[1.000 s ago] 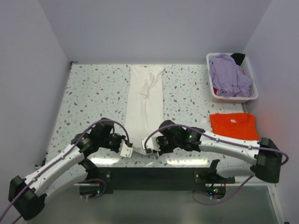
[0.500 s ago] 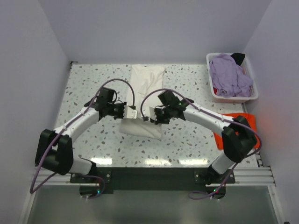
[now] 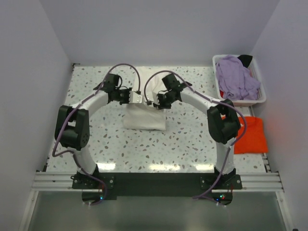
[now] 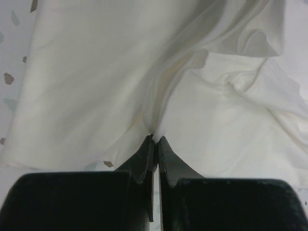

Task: Fold and stack the t-shirts
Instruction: Fold the tshirt

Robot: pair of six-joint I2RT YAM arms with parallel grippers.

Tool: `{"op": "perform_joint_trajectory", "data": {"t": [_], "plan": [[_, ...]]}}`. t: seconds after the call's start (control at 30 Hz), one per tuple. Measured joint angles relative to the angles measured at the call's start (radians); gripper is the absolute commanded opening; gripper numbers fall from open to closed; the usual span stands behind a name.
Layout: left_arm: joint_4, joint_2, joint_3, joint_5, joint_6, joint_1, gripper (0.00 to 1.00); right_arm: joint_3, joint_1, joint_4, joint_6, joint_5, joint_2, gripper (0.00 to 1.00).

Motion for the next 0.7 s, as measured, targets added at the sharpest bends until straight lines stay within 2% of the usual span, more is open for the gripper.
{"op": "perform_joint_trajectory", "data": {"t": [0.23, 0.57, 0.7], "plan": [[0.008, 0.114, 0.100, 0.000, 0.008, 0.013, 0.00, 0.104, -0.029, -0.023, -0.028, -0.016, 0.096, 0.00], [0.011, 0.166, 0.111, 0.000, 0.042, 0.013, 0.01, 0.167, -0.054, -0.055, -0.043, -0.016, 0.166, 0.00], [0.011, 0.181, 0.111, -0.001, 0.058, 0.013, 0.04, 0.168, -0.055, -0.057, -0.043, -0.017, 0.166, 0.00]]}}
